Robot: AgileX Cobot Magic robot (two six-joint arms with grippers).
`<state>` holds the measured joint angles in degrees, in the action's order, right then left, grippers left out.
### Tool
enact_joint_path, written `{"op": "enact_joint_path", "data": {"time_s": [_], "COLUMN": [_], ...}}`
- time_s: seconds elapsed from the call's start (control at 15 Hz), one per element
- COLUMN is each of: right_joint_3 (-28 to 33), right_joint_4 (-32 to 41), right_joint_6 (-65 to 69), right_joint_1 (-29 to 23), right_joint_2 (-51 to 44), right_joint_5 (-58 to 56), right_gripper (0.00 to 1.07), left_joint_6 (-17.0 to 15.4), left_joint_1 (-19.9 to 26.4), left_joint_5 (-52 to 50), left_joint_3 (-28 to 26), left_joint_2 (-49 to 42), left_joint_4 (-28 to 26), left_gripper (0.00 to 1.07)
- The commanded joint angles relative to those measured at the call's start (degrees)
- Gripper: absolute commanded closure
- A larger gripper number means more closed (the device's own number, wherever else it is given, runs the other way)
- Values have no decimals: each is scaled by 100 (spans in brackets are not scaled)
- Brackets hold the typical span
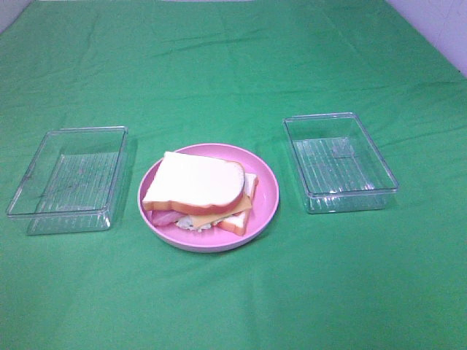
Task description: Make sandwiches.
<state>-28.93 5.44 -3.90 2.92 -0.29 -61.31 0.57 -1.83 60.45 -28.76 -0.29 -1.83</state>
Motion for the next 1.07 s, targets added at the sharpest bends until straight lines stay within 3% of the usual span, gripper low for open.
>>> {"op": "enact_joint_path", "data": {"time_s": [0.07,1.07], "right_joint_3": [-17,-17], "right_joint_4": [-23,-23], "right_joint_6": [-63,-63], "right_joint_1": [34,34], "right_joint_2": [-52,-52], "right_joint_5": [80,80], "right_gripper": [35,35], "left_joint_6": [6,6], "left_joint_1": [29,29], "left_joint_5": [-52,-52], "left_joint_3": [11,11], "left_joint_2": [-126,-126], "left_joint_4": [-29,-29], "left_gripper": [26,26]}}
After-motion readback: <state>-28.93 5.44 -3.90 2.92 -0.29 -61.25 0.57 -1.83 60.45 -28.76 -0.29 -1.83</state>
